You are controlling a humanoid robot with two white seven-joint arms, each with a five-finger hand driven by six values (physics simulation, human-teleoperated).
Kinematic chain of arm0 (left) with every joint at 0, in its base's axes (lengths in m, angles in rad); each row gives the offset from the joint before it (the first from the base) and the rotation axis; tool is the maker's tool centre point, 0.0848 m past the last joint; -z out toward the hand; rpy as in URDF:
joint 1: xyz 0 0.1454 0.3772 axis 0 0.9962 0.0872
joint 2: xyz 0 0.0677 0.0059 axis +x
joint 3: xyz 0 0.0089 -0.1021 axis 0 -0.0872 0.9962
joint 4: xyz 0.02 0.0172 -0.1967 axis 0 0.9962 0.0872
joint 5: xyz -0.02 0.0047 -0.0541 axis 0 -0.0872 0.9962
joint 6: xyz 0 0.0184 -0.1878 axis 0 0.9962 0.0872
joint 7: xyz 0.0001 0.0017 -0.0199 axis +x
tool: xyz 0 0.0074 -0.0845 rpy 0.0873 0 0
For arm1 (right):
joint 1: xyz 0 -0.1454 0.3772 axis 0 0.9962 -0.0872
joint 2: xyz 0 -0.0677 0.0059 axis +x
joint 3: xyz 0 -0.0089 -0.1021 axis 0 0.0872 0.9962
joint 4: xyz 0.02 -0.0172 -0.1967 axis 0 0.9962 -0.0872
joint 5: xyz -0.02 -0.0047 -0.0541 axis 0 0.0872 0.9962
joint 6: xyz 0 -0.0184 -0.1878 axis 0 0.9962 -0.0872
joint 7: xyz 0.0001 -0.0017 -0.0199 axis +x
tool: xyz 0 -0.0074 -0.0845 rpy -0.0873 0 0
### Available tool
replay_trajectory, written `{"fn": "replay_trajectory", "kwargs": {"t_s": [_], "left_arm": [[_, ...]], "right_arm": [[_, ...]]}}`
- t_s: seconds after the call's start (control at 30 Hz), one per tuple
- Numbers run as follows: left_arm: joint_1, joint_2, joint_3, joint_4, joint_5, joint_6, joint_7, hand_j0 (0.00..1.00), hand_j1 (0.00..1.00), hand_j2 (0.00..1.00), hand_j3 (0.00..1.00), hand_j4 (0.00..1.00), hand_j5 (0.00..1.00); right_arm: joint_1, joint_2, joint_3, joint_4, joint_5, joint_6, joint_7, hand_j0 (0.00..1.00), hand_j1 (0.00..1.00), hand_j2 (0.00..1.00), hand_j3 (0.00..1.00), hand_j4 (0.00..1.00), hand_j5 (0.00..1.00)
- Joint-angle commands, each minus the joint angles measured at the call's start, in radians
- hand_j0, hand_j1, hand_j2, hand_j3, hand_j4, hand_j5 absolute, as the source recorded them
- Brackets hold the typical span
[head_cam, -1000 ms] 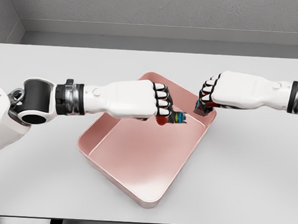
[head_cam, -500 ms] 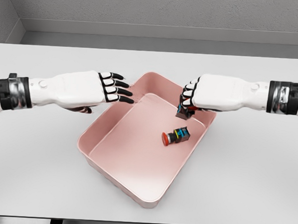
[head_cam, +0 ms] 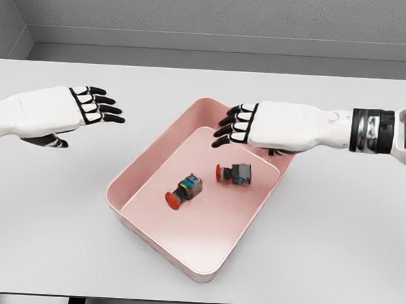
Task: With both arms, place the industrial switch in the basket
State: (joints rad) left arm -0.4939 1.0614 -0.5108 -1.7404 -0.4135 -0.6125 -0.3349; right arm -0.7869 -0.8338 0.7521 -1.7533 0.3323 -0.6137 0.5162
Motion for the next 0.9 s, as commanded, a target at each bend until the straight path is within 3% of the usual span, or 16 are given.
{"fn": "replay_trajectory", "kwargs": {"t_s": [0.0,0.1,0.2,0.33,0.87], "left_arm": [[0.000,0.008,0.014,0.005,0.006,0.002,-0.004,1.00,1.00,1.00,1.00,1.00,1.00],[0.020,0.026,0.025,0.007,0.006,0.002,-0.003,1.00,1.00,1.00,1.00,1.00,1.00],[0.025,0.029,0.025,0.007,0.007,0.002,-0.003,1.00,1.00,1.00,1.00,1.00,1.00],[0.037,0.031,0.026,0.008,0.007,0.002,-0.003,1.00,1.00,1.00,1.00,1.00,1.00],[0.044,0.045,0.029,0.044,0.006,0.002,-0.003,1.00,1.00,1.00,1.00,1.00,1.00]], "right_arm": [[0.002,-0.051,-0.079,0.000,-0.015,0.003,-0.001,1.00,1.00,1.00,1.00,1.00,1.00],[0.103,-0.119,-0.218,0.003,-0.019,0.003,-0.002,1.00,1.00,1.00,1.00,1.00,1.00],[0.299,-0.168,-0.411,0.003,-0.021,0.003,-0.007,1.00,1.00,1.00,1.00,1.00,1.00],[0.476,-0.199,-0.559,0.008,-0.021,0.003,-0.010,1.00,1.00,1.00,1.00,1.00,1.00],[0.500,-0.202,-0.560,0.006,-0.021,0.003,-0.010,1.00,1.00,1.00,1.00,1.00,1.00]]}}
